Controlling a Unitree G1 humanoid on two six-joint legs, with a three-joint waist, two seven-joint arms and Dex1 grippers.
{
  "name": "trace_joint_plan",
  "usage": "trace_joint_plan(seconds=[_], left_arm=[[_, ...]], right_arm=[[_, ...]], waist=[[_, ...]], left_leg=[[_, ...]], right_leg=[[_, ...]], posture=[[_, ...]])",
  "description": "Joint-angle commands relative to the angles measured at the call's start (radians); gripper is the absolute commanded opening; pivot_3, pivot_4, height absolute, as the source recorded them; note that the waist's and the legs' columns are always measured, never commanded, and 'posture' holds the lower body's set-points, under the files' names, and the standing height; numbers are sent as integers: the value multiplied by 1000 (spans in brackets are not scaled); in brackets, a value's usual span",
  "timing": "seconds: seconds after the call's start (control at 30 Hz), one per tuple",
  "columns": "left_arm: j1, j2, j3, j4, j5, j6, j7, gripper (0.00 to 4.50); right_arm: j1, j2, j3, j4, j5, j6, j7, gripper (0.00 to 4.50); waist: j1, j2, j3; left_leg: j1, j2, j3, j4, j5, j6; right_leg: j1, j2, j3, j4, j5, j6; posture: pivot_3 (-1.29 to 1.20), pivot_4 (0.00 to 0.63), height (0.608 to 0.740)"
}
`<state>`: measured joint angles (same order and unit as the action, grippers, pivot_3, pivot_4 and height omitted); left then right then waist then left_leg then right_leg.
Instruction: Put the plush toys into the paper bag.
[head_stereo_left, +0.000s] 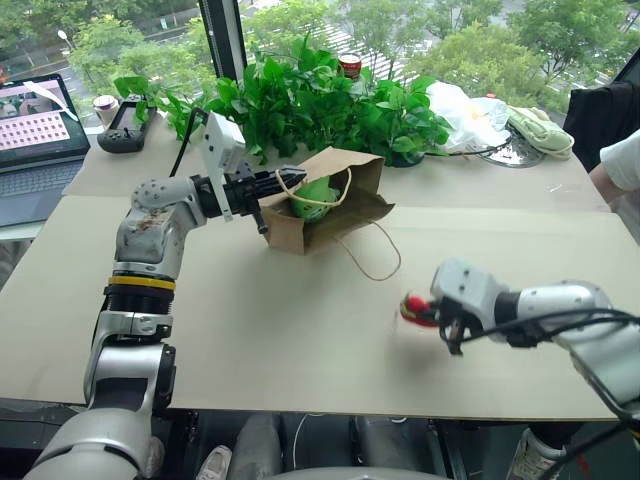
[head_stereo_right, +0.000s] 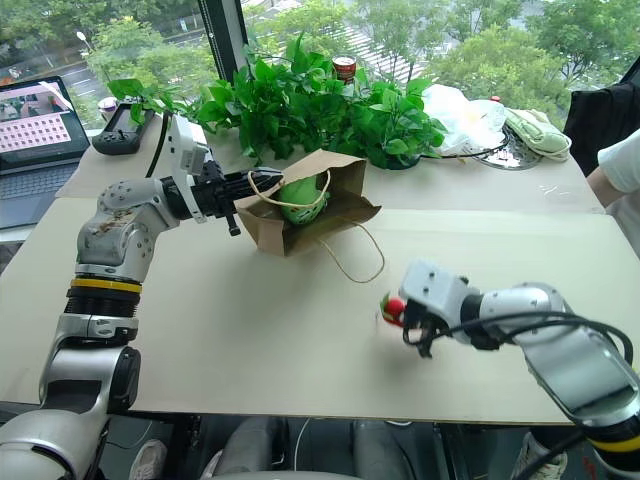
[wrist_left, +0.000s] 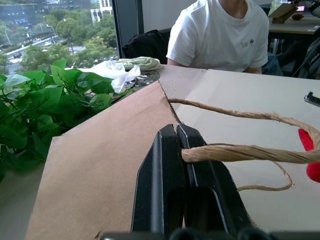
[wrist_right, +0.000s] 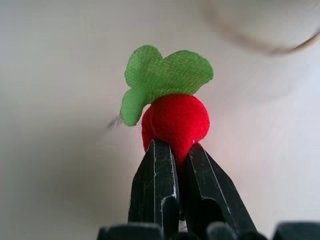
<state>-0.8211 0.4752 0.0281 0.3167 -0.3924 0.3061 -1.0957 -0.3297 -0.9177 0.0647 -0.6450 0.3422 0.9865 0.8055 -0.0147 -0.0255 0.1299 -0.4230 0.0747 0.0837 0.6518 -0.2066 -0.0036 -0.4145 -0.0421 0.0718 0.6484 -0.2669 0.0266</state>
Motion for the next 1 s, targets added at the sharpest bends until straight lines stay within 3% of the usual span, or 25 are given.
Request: trace_joint_plan(seconds=[0.03, 0.2, 0.57, 1.0], left_arm=[[-13, 5, 11, -39, -12, 1, 4, 0], [-14, 9, 10, -41, -13, 2, 1, 0], [-21, 11, 7, -41, -15, 7, -5, 0], [-26, 9, 5, -31, -13, 8, -12, 0]], right_arm=[[-121, 89, -40, -9, 58, 96, -72, 35], [-235, 131, 7, 43, 15, 108, -145, 35], [-388, 85, 224, 156, -235, -199, -158, 35], [-464, 269, 367, 275, -380, -399, -133, 35]], waist=[[2, 0, 0], [14, 0, 0], [14, 1, 0], [4, 1, 0]], left_leg=[[0, 0, 0, 0, 0, 0], [-2, -1, 0, 0, 0, 0], [-4, -1, 1, -1, 0, 0], [-4, -1, 1, -1, 0, 0]], right_leg=[[0, 0, 0, 0, 0, 0], [-1, -1, -1, -1, 0, 0], [-5, -1, 0, 0, 0, 0], [-5, -1, 0, 1, 0, 0]], posture=[[0, 150, 713], [0, 150, 713], [0, 150, 713], [0, 150, 713]])
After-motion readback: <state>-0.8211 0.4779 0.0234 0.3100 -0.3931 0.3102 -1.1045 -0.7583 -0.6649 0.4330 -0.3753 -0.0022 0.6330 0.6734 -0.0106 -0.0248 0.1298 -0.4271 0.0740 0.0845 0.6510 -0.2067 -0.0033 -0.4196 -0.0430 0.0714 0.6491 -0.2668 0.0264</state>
